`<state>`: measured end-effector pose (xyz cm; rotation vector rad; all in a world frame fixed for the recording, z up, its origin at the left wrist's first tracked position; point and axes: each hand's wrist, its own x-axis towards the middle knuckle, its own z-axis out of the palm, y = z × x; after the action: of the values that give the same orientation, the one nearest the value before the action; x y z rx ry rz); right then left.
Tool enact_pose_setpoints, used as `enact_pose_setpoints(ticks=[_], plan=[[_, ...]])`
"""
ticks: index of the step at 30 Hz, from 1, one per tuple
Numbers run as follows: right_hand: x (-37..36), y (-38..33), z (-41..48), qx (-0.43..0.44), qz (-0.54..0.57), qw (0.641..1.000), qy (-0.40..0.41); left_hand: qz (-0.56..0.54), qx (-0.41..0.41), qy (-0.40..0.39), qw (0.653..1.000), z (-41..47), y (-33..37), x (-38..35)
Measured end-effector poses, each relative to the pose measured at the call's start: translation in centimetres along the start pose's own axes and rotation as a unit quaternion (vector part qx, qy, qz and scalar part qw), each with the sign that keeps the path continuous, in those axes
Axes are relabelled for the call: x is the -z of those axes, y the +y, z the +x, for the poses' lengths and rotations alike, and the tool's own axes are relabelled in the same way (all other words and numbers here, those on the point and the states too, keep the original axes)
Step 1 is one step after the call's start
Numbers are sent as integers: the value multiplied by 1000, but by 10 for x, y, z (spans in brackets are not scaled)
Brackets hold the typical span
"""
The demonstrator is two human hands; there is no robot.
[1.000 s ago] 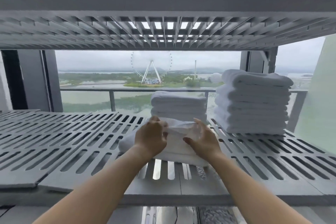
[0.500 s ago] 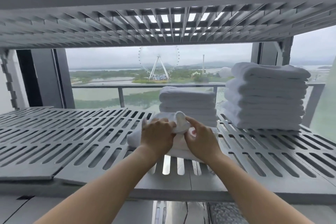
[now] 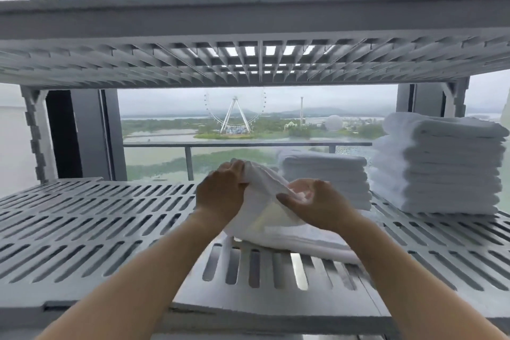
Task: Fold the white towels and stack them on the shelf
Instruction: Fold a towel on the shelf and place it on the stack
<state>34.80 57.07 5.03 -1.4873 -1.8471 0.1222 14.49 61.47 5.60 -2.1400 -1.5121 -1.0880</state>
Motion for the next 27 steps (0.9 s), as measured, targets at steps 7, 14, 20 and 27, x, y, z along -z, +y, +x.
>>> enact_pose_setpoints(ticks=[7,14,20,27], plan=[[-92,-64,27,98,-52,993,-36,21,31,-76,996,-9,-114,16],[-147,-83,41,57,-42,996,-49,-19,-51,-137,989,-18,-138,3],[-119,-42,24,-44,-98,993,-44,-68,-124,-138,980,-11,-113,-13],[-97,-5,7,-81,-158,975,-133,114,-223,-248,936,-3,-56,-32]])
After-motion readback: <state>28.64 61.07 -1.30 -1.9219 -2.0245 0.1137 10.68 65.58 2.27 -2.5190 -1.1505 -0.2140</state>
